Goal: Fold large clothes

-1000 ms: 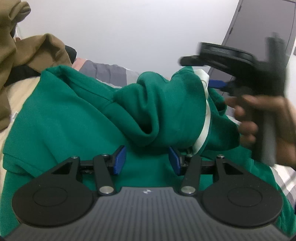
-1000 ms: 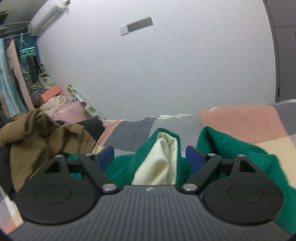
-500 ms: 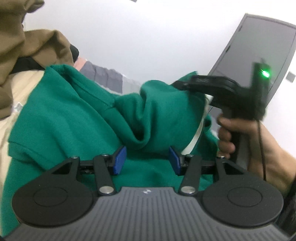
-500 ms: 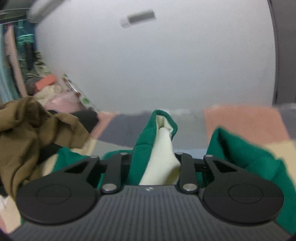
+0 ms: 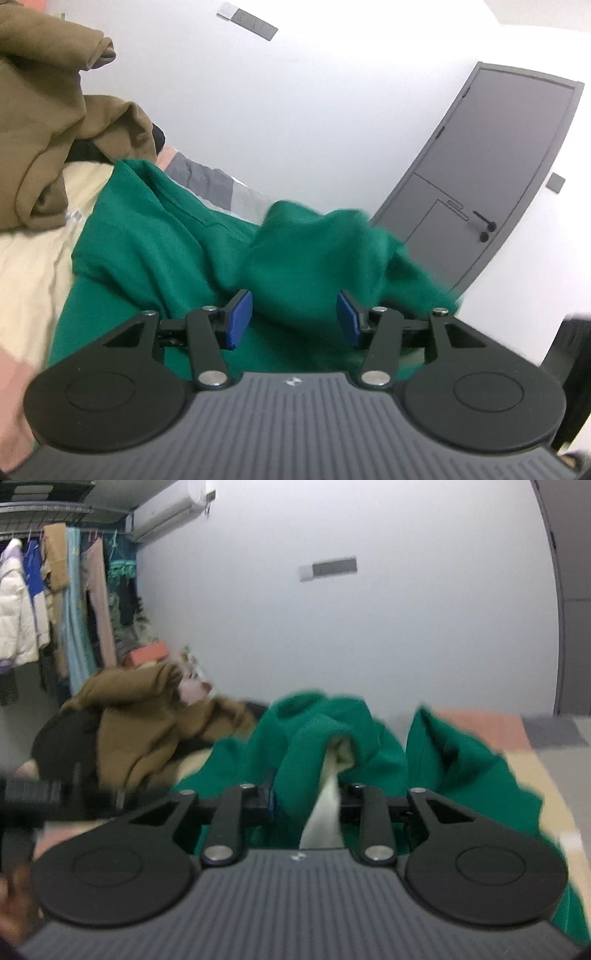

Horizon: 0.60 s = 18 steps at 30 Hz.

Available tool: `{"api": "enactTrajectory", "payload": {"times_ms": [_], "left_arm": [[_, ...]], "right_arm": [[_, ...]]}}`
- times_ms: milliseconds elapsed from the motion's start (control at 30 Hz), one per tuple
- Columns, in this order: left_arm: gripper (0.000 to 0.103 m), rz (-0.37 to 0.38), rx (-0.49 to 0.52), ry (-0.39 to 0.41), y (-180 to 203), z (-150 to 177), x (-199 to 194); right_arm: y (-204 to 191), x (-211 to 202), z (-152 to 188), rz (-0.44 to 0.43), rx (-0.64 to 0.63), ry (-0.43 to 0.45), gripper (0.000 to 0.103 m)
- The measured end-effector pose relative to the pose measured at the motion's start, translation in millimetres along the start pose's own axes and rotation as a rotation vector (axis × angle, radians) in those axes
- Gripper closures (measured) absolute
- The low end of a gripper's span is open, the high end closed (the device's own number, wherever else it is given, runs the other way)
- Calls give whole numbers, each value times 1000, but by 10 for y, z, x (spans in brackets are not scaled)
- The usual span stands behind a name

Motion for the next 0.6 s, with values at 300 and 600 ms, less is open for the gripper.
{"api": "enactTrajectory", "payload": {"times_ms": [300, 600], "left_arm": [[47, -9, 26, -17, 260, 201, -162], [47, -29, 59, -53, 194, 258, 97]], "right_arm": [[83, -578, 205, -90, 17, -44, 43], [119, -276, 208, -64, 77, -44, 42]]}}
Point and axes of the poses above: each gripper's, at about its wrist camera, not at the fingertips, and x roughly the way its jaws point, y to its right, z to its underside, the point moved 2 cm from there along x, roughly the way its jaws point, and after that the axes turned 13 degrees about z, right-handed, at the moved point
